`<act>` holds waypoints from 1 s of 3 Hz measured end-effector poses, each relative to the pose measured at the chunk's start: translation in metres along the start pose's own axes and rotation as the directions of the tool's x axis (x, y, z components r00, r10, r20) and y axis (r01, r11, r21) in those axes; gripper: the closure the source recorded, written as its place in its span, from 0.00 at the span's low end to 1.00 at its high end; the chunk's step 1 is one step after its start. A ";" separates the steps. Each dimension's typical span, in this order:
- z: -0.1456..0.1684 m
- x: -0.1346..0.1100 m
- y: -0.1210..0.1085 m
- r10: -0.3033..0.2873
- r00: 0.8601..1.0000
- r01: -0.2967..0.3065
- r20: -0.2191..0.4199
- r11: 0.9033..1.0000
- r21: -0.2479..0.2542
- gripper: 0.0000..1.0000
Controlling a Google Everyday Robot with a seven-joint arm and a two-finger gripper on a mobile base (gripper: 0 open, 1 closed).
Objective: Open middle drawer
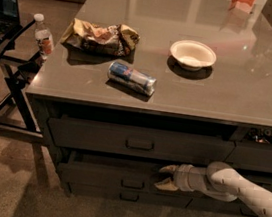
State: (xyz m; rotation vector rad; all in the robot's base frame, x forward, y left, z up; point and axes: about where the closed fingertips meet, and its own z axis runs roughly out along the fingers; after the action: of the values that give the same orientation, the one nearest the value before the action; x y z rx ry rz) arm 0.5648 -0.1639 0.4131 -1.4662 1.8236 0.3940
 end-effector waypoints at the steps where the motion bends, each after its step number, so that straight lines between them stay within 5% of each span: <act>1: -0.003 0.002 0.010 0.017 1.000 -0.017 0.001 1.000 0.001 1.00; 3: -0.003 0.002 0.010 0.017 1.000 -0.017 0.001 1.000 0.001 0.57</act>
Offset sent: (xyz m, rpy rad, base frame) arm -0.0105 -0.0002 -0.0016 0.0071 0.0093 -0.0119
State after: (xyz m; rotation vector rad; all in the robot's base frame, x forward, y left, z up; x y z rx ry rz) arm 0.5543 -0.1640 0.4115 -1.4504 1.8356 0.4019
